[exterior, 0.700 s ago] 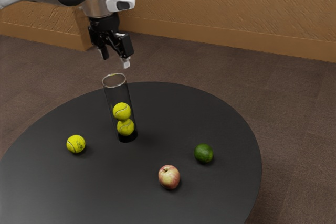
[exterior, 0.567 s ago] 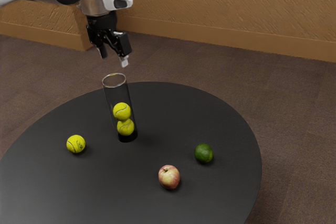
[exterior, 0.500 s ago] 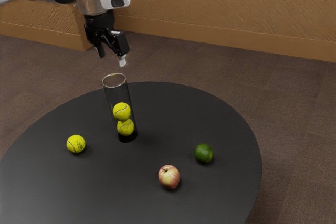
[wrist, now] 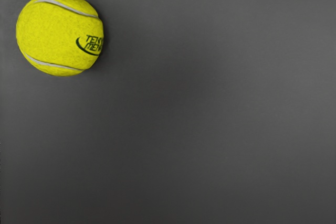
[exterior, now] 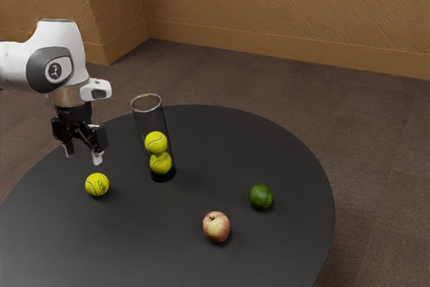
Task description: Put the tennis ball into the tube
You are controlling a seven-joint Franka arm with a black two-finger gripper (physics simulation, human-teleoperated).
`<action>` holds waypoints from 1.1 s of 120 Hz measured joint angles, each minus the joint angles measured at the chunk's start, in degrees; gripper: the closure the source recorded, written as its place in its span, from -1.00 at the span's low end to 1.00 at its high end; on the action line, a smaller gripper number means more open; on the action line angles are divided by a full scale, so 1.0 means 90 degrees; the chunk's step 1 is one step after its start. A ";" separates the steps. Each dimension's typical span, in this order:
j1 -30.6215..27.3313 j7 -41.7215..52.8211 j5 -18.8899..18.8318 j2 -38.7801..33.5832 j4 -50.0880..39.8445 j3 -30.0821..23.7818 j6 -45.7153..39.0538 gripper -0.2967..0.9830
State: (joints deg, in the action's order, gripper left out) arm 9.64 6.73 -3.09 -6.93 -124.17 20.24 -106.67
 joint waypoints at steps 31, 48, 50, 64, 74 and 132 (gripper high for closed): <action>-0.0622 0.0216 0.0846 0.1415 0.0014 0.0071 -0.1330 -0.51; -0.0782 0.0435 0.1032 0.1850 0.0035 0.0075 -0.1855 -0.51; -0.0785 0.0458 0.1048 0.1892 0.0042 0.0072 -0.1908 -0.51; -0.0863 0.0611 0.1149 0.2268 0.0121 0.0069 -0.2271 -0.51; -0.0881 0.0714 0.1212 0.2450 0.0168 0.0067 -0.2492 -0.51; -0.0897 0.1148 0.1432 0.2920 0.0202 0.0066 -0.3131 -0.51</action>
State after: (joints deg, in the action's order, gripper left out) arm 1.57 17.06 9.80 19.35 -122.35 20.83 -134.85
